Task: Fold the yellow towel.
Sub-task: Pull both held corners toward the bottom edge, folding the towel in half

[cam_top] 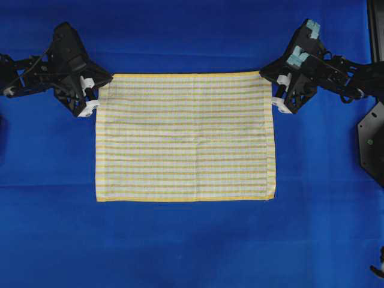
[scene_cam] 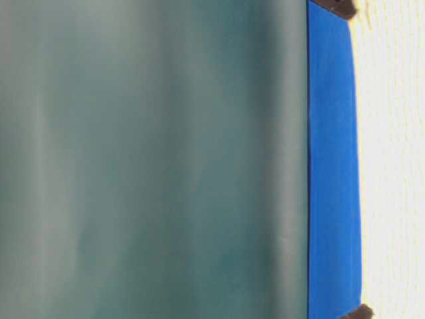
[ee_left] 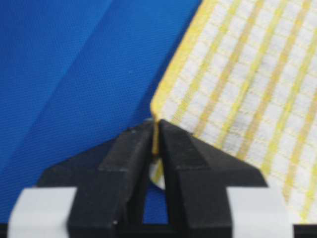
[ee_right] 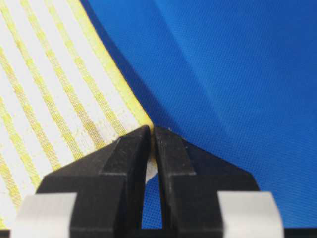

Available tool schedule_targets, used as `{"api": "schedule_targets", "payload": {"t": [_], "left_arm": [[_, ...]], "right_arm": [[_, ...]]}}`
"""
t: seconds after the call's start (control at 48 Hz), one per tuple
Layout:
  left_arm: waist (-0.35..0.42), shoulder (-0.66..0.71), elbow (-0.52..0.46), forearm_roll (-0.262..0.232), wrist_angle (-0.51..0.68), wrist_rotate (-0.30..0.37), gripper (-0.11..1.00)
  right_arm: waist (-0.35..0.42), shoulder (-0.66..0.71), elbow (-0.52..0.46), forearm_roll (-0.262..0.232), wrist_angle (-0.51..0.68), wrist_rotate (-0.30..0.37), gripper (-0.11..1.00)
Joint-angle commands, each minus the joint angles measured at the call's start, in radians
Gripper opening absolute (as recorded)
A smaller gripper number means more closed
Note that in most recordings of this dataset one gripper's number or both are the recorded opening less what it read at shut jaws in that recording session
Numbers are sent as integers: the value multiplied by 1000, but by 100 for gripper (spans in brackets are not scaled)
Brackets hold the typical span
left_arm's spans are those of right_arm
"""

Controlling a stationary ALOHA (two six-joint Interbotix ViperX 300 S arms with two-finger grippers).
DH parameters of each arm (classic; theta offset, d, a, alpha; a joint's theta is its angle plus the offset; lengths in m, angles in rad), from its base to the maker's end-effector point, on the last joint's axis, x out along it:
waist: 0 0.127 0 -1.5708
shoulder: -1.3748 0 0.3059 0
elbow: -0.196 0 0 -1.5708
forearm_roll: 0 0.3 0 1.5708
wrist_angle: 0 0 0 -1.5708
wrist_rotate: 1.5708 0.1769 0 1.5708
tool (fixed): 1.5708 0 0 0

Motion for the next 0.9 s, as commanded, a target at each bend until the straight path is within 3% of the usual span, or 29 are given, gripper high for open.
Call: {"api": "schedule_targets", "payload": {"t": [0.0,0.396,0.604,0.875], "left_arm": [[-3,-74,-12,-2,34,3,4],[-25,-176,-5,-2,69,9,4],[-54,-218,29,-2,77,-3,4],[-153,-334,84,-2,77,-49,4]], "right_arm": [[-5,-54,-6,2,17,-2,5],[0,-129,9,3,61,8,5],[44,-212,25,9,120,11,5],[172,-347,86,110,153,11,5]]}}
